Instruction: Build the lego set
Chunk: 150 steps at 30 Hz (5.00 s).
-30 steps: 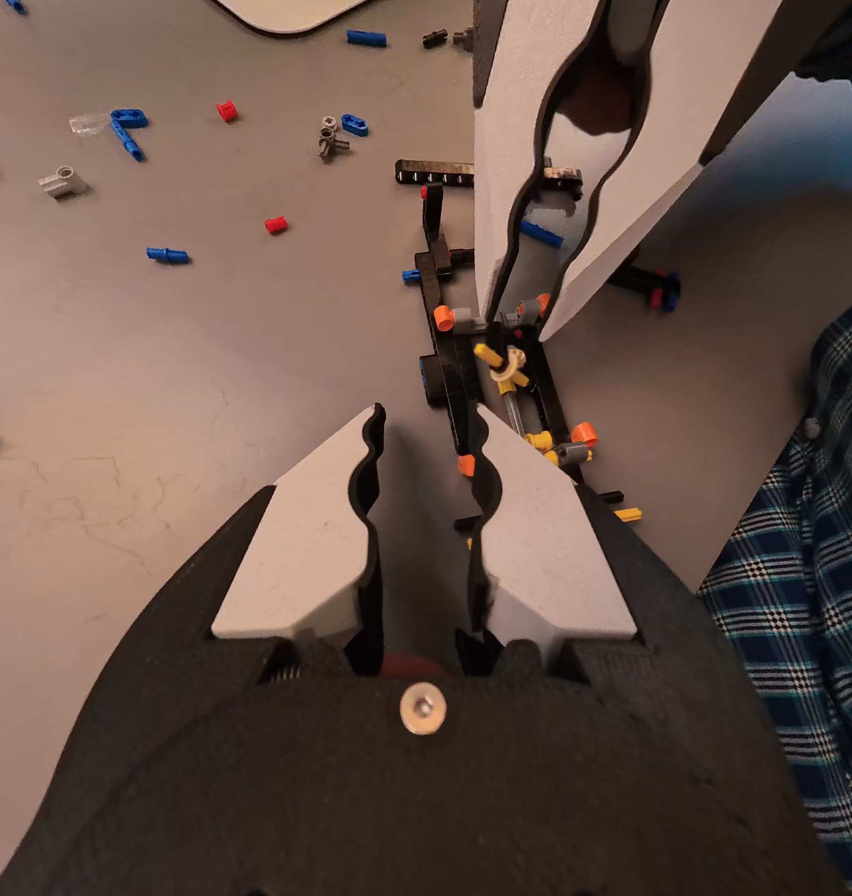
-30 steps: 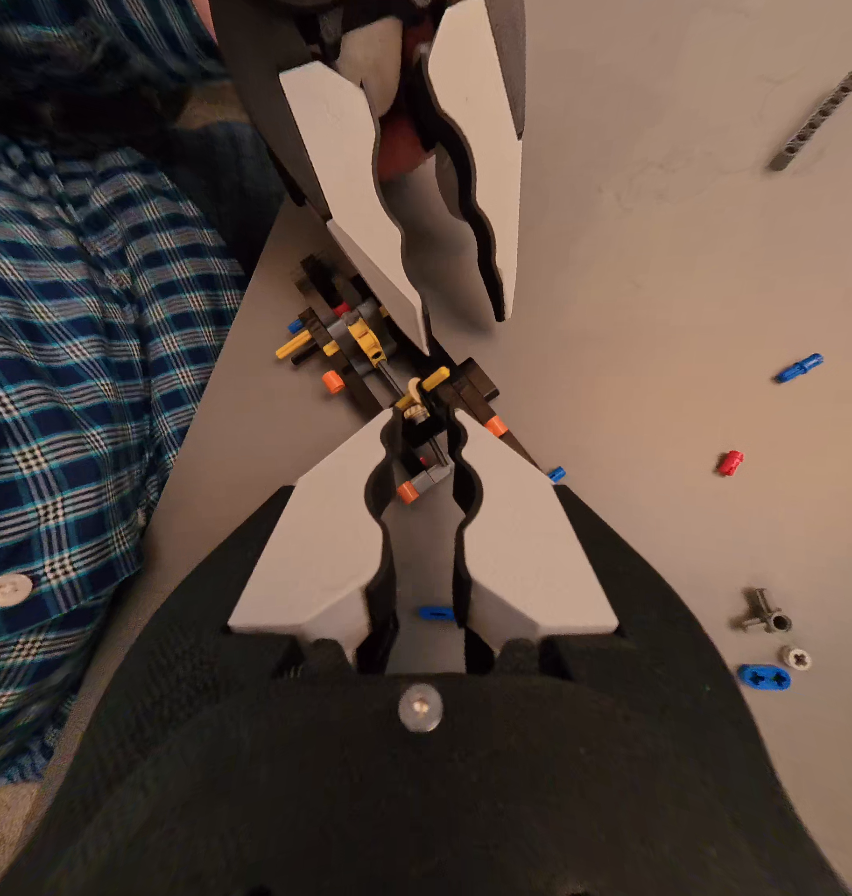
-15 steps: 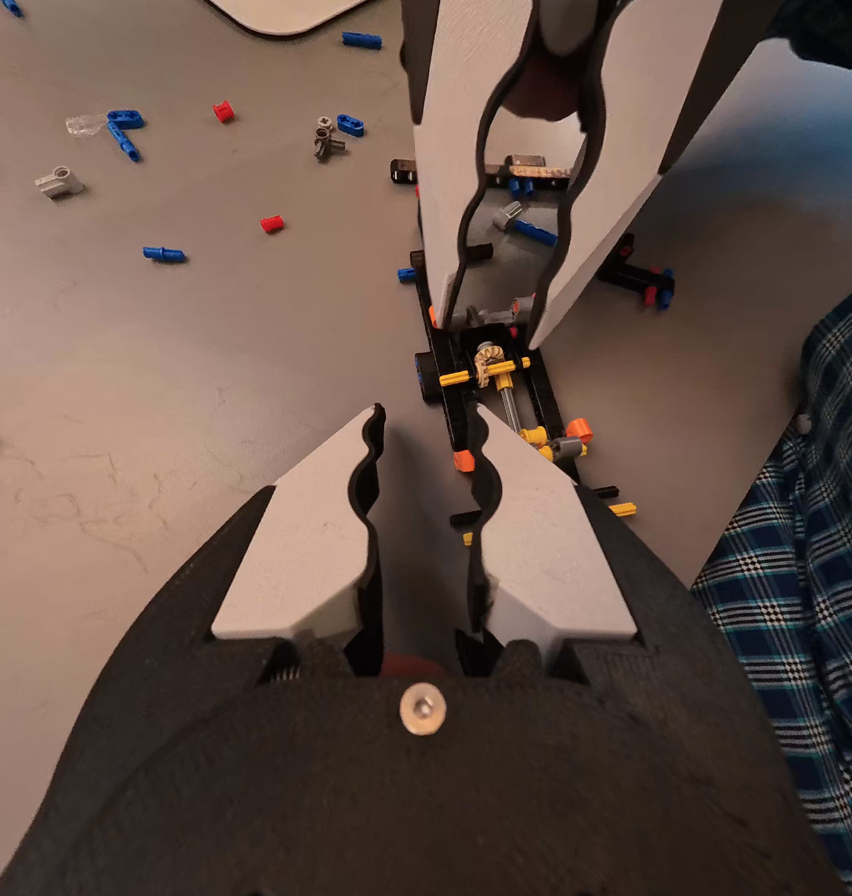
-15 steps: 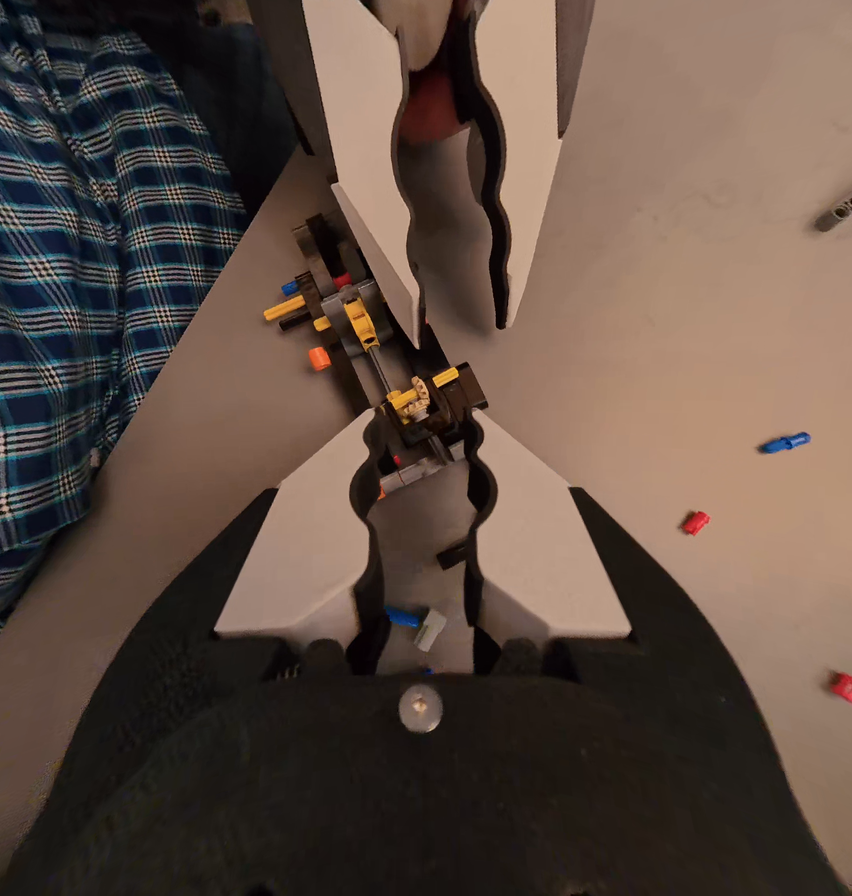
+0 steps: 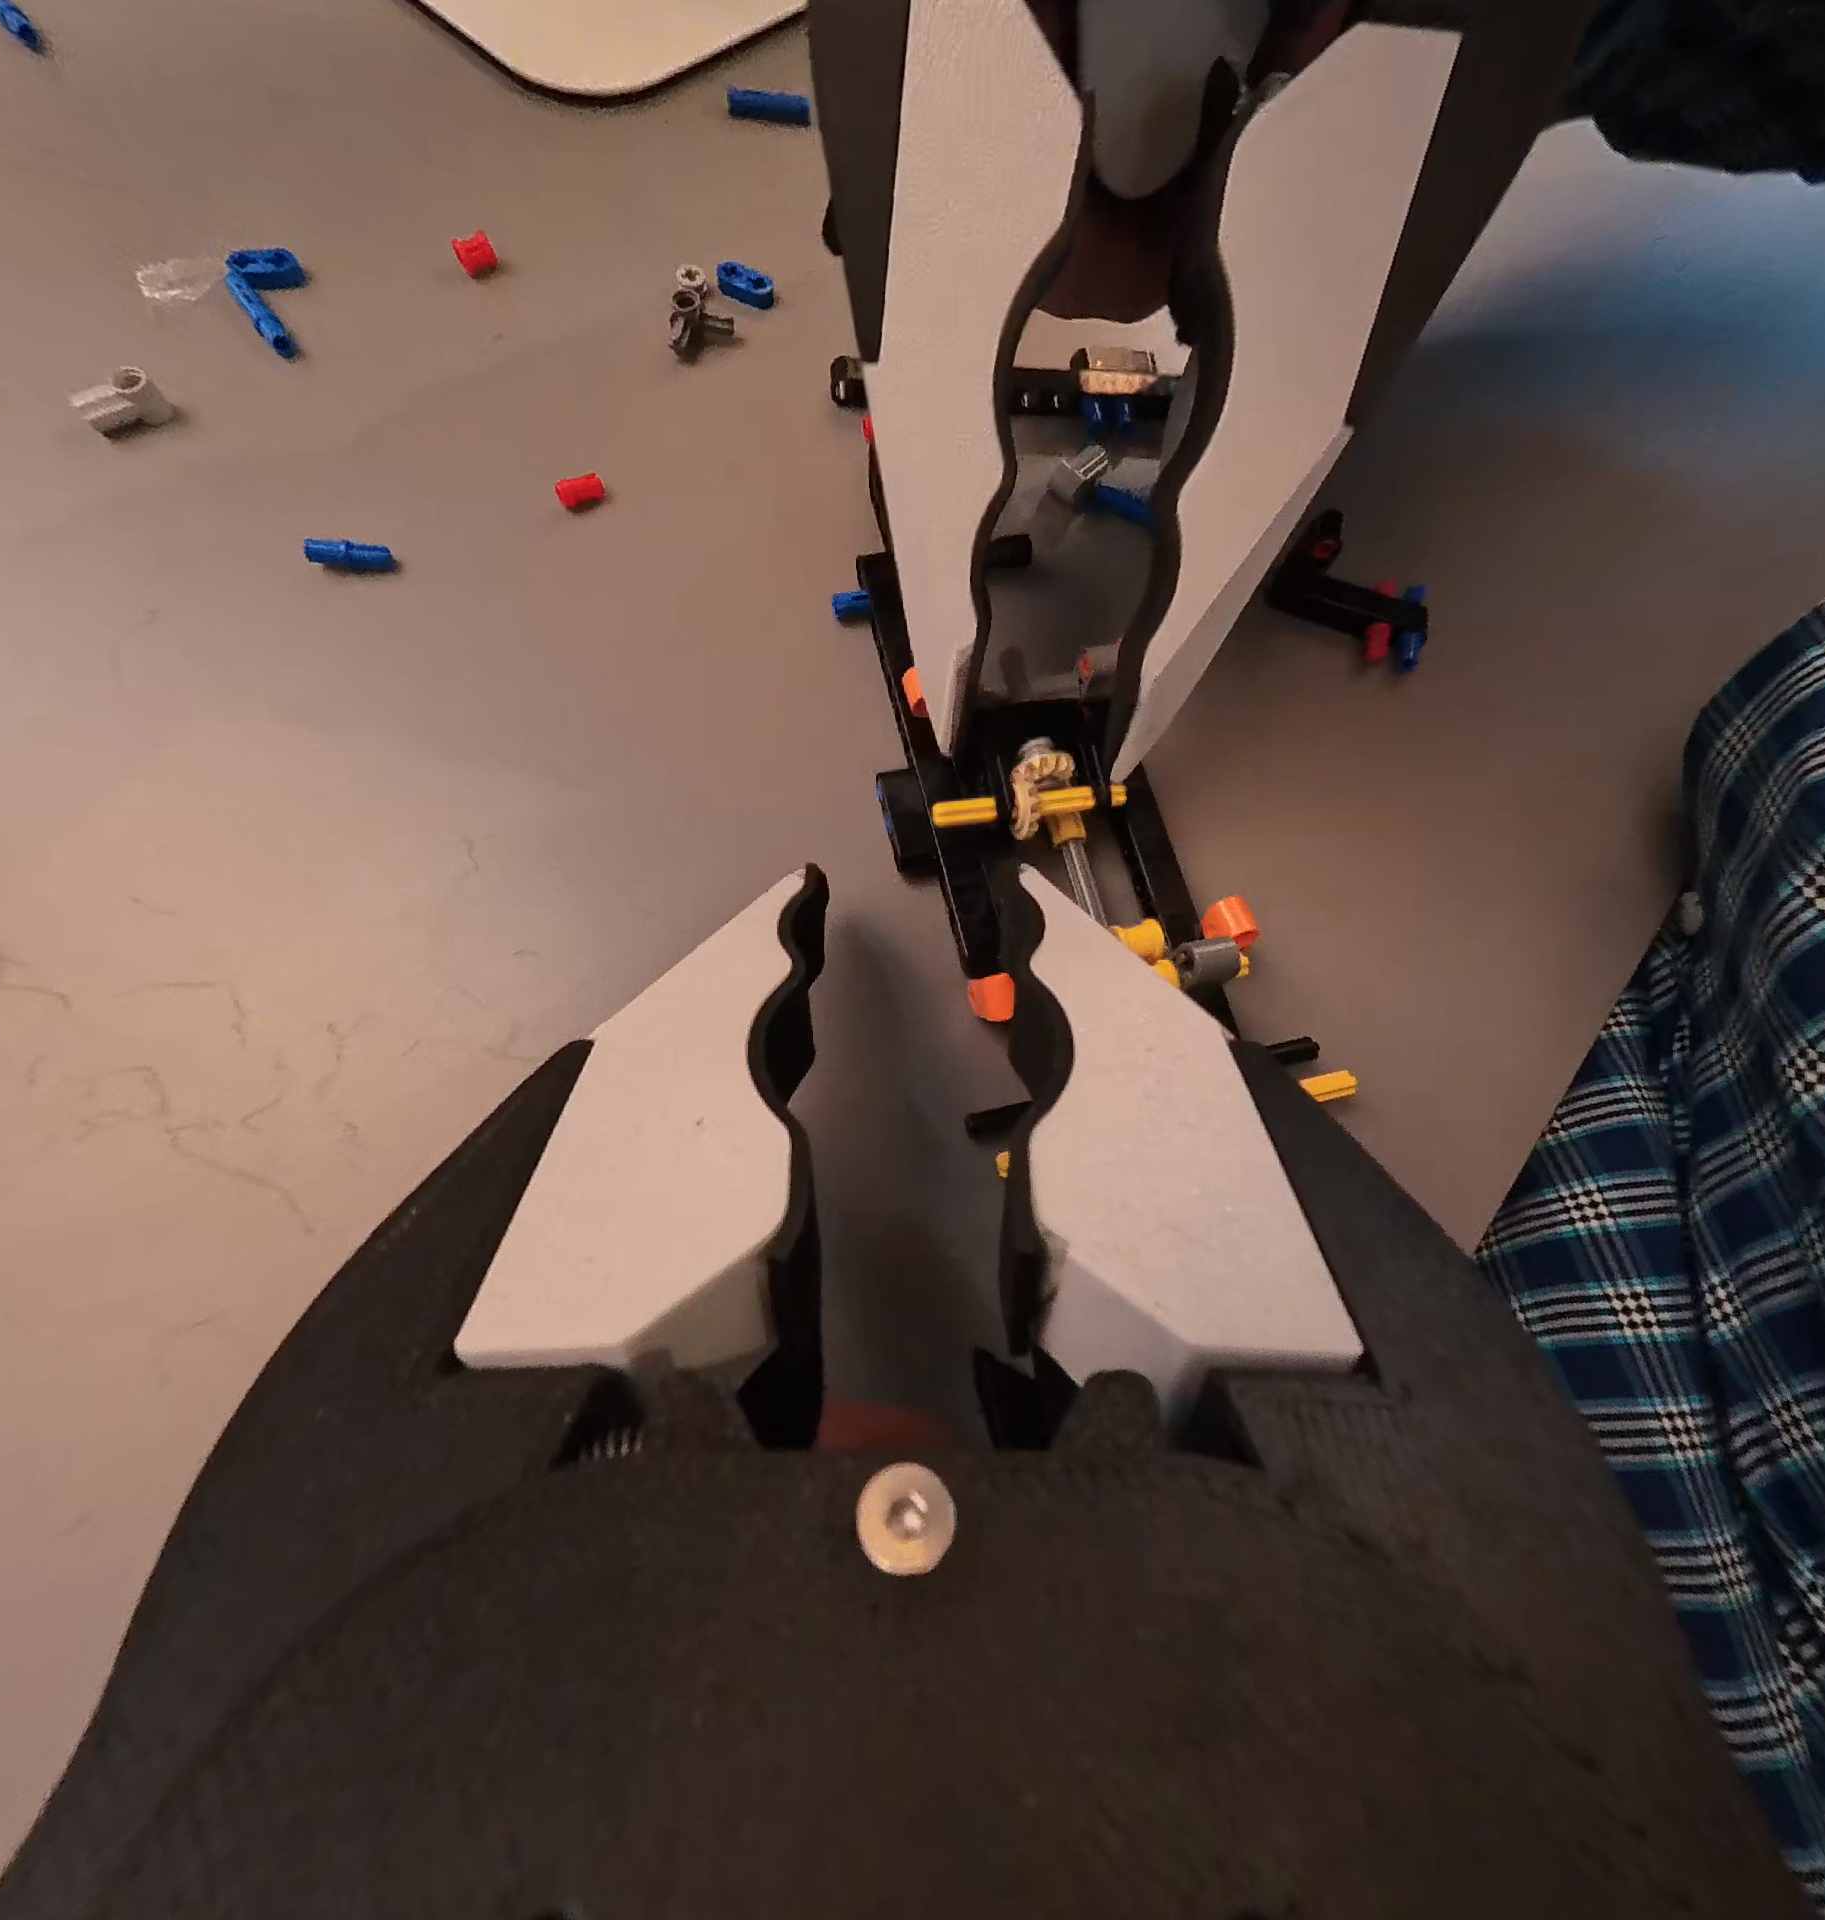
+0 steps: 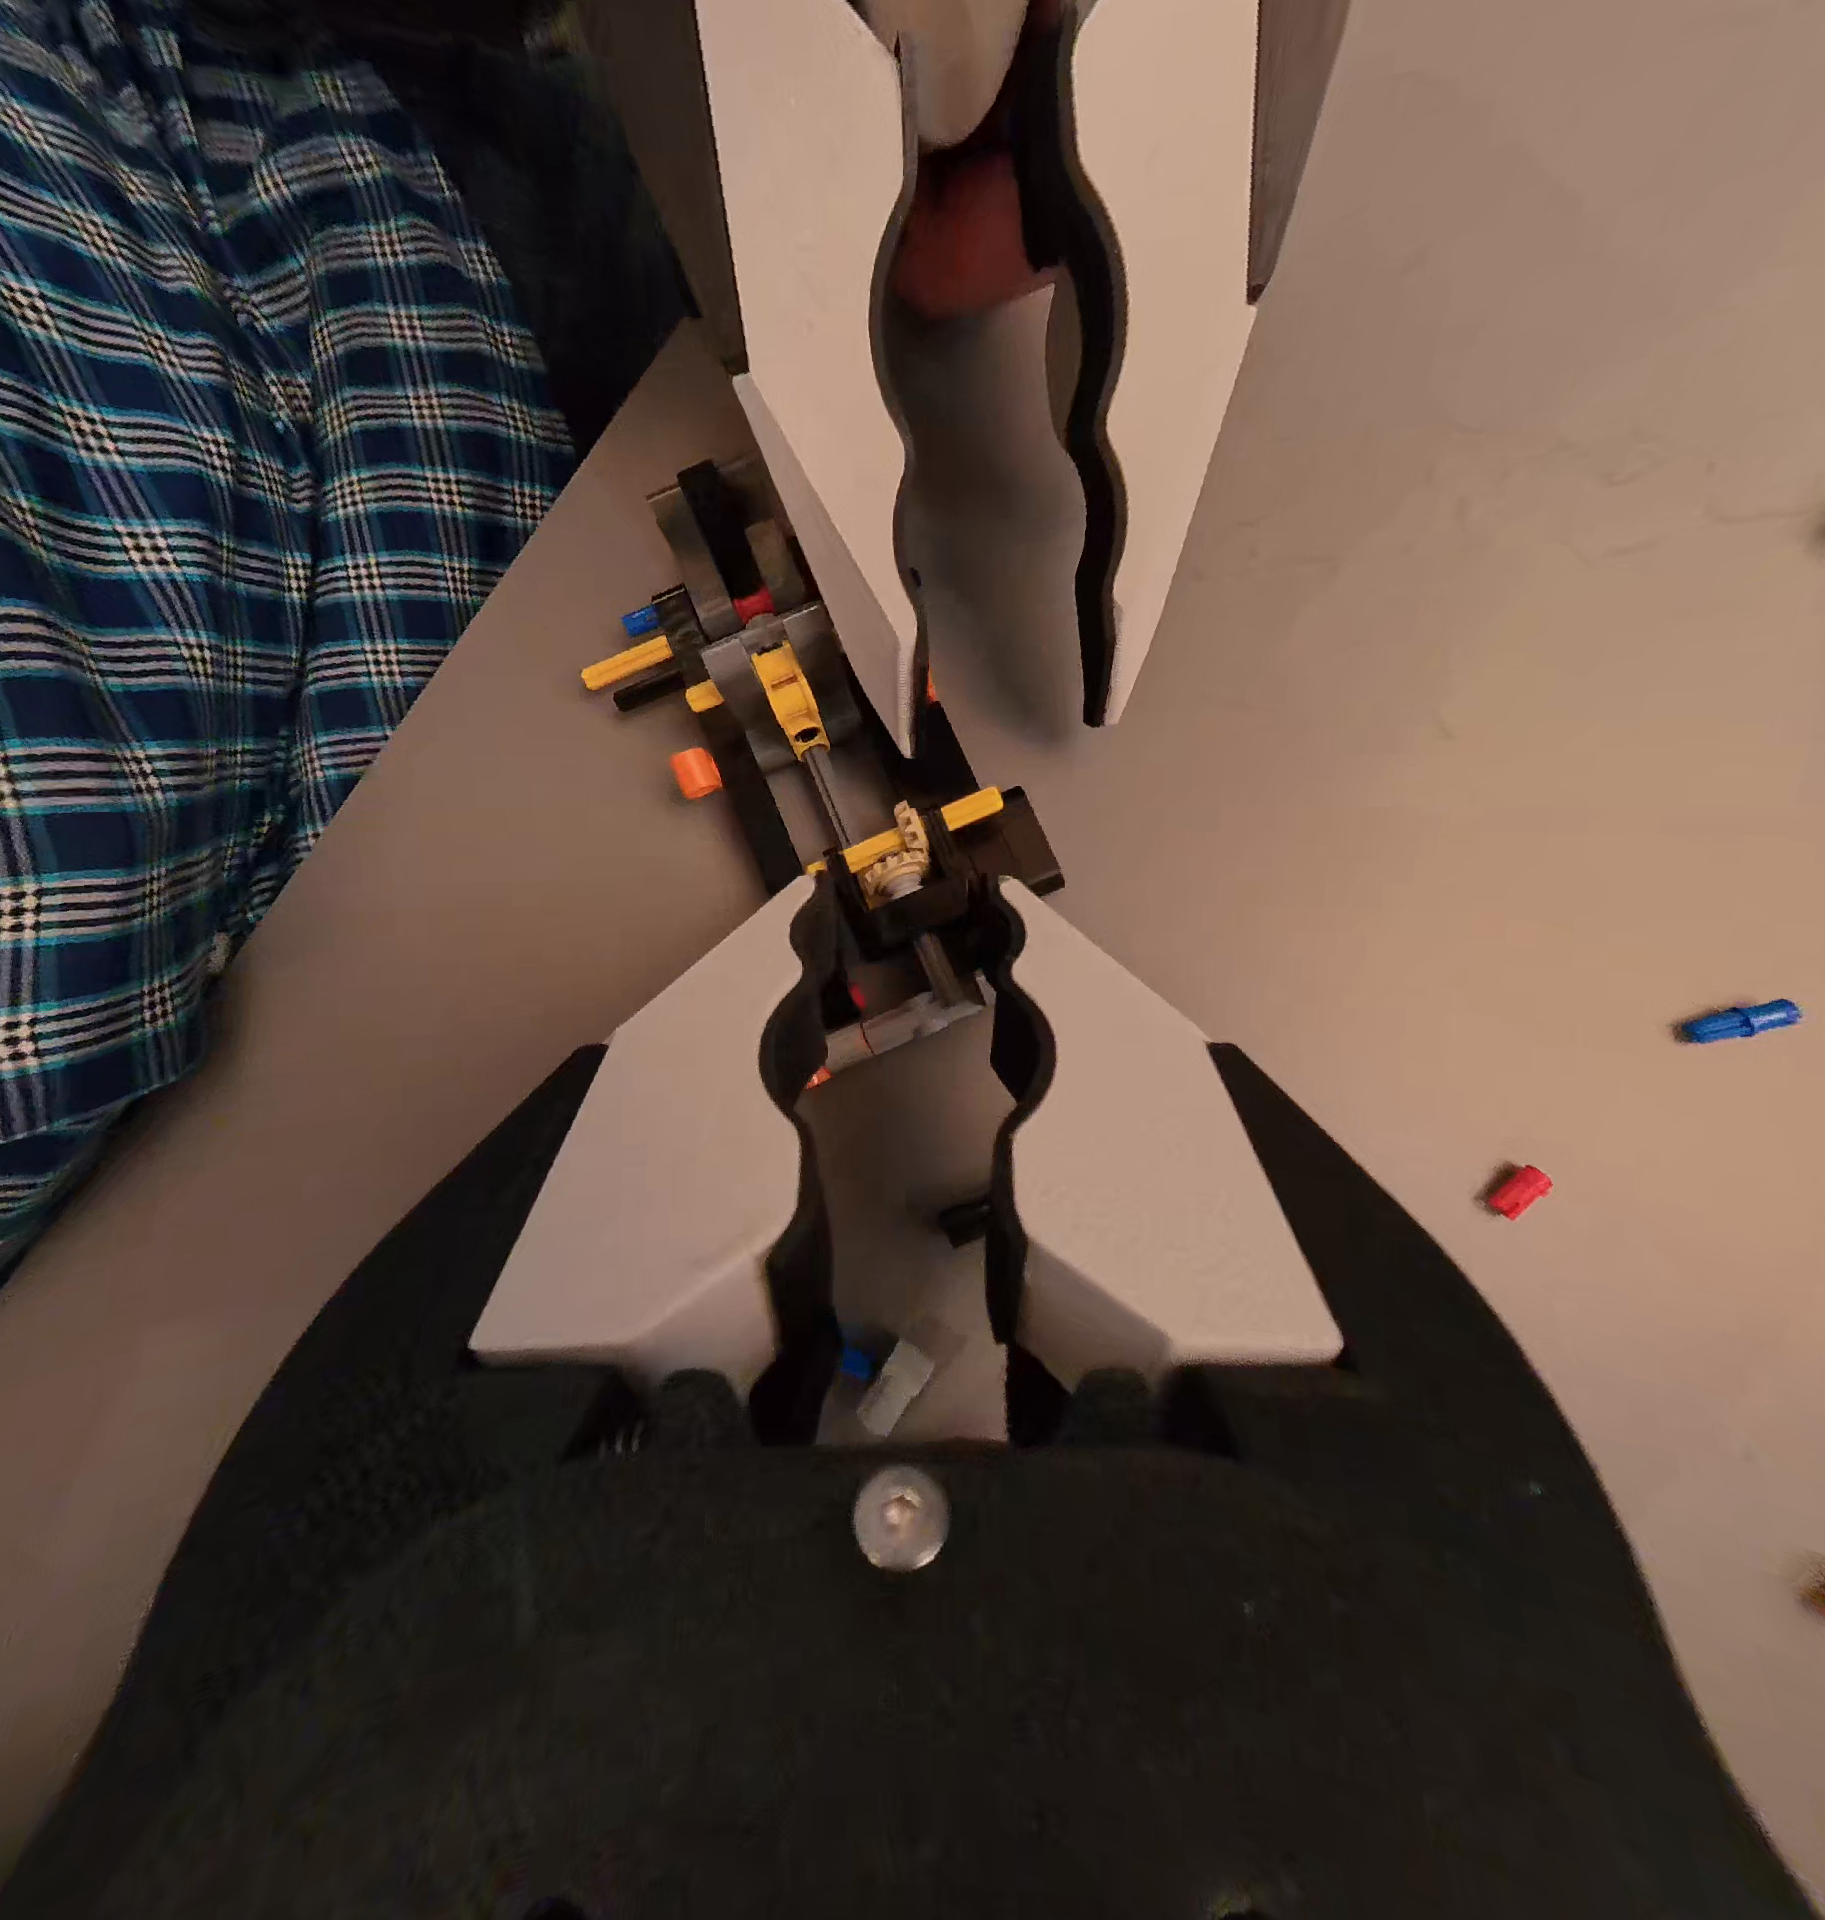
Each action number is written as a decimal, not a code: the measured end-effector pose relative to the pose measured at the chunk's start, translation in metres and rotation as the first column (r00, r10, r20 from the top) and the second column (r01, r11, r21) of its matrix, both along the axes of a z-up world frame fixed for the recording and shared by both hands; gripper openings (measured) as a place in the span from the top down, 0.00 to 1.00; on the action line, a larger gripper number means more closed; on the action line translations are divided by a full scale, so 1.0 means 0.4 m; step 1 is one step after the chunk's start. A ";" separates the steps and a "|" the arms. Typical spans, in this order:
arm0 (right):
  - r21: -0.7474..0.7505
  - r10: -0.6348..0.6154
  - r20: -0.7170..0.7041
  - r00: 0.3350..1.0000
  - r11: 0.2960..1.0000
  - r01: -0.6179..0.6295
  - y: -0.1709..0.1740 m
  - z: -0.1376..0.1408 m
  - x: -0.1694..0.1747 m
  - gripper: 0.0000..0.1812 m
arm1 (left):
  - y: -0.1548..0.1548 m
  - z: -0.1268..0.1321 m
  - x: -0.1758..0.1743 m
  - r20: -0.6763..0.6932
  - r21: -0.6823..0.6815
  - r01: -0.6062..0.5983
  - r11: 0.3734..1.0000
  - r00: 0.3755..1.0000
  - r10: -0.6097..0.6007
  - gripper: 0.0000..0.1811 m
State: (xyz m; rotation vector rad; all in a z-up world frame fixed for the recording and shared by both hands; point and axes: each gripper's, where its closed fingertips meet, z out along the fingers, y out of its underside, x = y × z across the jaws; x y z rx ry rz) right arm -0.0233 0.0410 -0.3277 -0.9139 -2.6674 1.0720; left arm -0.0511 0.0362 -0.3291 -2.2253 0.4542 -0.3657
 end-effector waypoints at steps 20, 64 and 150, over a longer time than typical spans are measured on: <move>-0.215 -0.219 -0.263 0.940 0.963 0.164 0.061 0.182 -0.016 0.86 | 0.058 0.172 0.044 0.335 0.063 -0.113 0.992 0.938 0.085 0.84; -0.031 -0.210 -0.442 0.872 0.975 0.219 0.089 0.222 -0.002 0.87 | 0.101 0.242 0.070 0.676 0.010 -0.036 0.999 0.736 0.020 0.89; -0.267 -0.383 -0.047 0.922 0.895 0.358 -0.070 0.147 0.147 0.88 | -0.048 0.173 0.231 0.183 0.260 0.014 0.965 0.981 -0.064 0.81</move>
